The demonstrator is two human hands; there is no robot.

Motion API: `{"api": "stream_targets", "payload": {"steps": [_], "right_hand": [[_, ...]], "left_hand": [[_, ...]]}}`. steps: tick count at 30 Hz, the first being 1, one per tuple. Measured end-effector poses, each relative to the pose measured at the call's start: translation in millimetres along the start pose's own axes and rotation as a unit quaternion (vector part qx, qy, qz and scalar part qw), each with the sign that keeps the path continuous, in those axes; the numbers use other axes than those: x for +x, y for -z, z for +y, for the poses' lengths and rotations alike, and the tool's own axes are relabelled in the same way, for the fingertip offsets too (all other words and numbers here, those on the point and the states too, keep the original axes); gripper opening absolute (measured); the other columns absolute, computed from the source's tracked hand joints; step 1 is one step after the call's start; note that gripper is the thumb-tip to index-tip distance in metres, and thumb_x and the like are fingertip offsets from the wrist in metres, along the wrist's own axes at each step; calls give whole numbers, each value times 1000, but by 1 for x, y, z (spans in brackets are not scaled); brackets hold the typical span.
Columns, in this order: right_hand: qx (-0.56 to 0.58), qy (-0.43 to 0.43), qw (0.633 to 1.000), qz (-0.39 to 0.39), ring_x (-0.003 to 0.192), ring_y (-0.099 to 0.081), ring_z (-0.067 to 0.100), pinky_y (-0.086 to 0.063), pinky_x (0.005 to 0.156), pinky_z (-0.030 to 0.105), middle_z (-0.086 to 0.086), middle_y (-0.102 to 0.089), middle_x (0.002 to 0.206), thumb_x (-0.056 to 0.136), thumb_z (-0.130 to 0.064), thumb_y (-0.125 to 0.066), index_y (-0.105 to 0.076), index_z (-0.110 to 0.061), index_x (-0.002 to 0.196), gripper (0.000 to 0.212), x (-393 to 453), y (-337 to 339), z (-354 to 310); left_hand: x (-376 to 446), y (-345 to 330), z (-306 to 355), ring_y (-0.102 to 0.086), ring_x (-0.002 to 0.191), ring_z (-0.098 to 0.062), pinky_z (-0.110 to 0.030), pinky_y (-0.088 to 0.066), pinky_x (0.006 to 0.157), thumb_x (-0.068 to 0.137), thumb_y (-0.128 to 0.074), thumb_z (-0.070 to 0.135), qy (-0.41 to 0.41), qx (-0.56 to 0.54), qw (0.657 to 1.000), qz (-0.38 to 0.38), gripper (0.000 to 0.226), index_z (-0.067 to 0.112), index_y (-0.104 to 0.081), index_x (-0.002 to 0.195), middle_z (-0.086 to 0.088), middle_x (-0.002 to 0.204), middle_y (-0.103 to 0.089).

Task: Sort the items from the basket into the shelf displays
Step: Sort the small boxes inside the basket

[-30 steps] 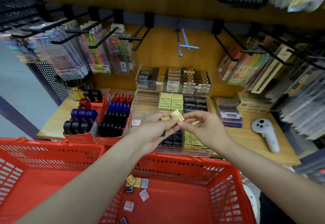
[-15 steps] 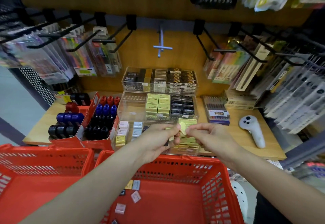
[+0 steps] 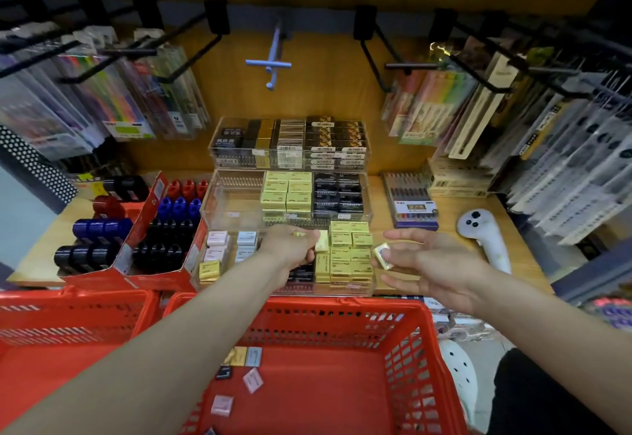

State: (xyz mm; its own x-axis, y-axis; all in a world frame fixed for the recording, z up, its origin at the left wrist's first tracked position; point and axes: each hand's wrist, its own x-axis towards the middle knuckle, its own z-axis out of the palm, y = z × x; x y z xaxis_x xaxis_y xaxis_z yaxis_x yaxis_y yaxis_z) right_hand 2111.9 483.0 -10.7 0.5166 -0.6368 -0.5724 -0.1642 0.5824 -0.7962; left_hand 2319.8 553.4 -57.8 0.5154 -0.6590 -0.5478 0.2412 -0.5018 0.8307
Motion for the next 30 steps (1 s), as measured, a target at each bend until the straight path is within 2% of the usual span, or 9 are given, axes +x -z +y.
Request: {"api": "stream_targets", "payload": {"steps": [5,8,11,15,17,20,25,27,30], "right_hand": [[-53,46,998,5,91,-74,23,-60,75,24,15,-74,100,83,6,-70,-64,-2,111,30,6,-2,5],[-43,55,998,7,92,-74,25,-59,74,22,17,-73,102,82,7,-70,-67,-1,107,27,8,0,9],[-43,57,997,18,91,-74,26,-59,73,21,17,-73,101,81,10,-70,-69,-1,104,26,9,2,11],[-45,63,997,24,90,-74,27,-59,73,22,15,-74,94,79,11,-71,-69,-1,104,28,12,2,16],[-48,66,996,34,89,-74,27,-59,73,22,16,-72,97,79,10,-72,-68,-2,105,29,14,2,18],[-57,69,995,35,89,-74,24,-59,77,23,17,-70,102,79,6,-74,-67,-3,104,28,16,2,20],[-64,97,992,41,84,-75,27,-59,69,22,16,-67,101,82,3,-72,-68,-4,103,22,15,0,21],[-97,120,987,55,81,-75,24,-58,69,21,15,-64,104,82,3,-73,-68,-5,102,22,15,-1,21],[-163,137,974,81,79,-73,16,-58,78,26,12,-68,98,79,-3,-79,-72,-12,93,18,18,-4,22]], "left_hand": [[4,-7,1,-55,52,-9,-23,-53,63,92,-70,19,-33,66,997,14,11,17,-64,83,-2,71,-64],[5,-8,-1,-56,55,-10,-28,-53,73,92,-70,20,-49,80,995,31,10,19,-64,84,-3,76,-64],[5,-9,-1,-56,56,-11,-29,-54,77,92,-70,20,-56,74,995,42,7,18,-65,87,-5,80,-64],[6,-9,-2,-56,57,-11,-29,-54,76,93,-70,19,-57,75,995,42,7,15,-67,97,-4,79,-64],[5,-9,-2,-56,58,-11,-29,-55,77,93,-69,17,-59,75,995,38,5,15,-68,98,-6,85,-65],[5,-7,-1,-57,57,-11,-24,-53,66,94,-67,15,-67,90,993,33,6,20,-68,92,-5,97,-66],[6,-6,1,-56,52,-6,-16,-45,50,94,-67,14,-62,115,991,23,11,23,-69,88,-1,85,-66],[7,-5,1,-56,53,-8,-19,-48,55,95,-65,14,-55,102,993,20,12,23,-67,87,-1,83,-65],[6,3,-3,-54,58,-12,-26,-51,66,96,-64,13,-38,45,998,23,6,17,-67,96,-4,87,-64]]}}
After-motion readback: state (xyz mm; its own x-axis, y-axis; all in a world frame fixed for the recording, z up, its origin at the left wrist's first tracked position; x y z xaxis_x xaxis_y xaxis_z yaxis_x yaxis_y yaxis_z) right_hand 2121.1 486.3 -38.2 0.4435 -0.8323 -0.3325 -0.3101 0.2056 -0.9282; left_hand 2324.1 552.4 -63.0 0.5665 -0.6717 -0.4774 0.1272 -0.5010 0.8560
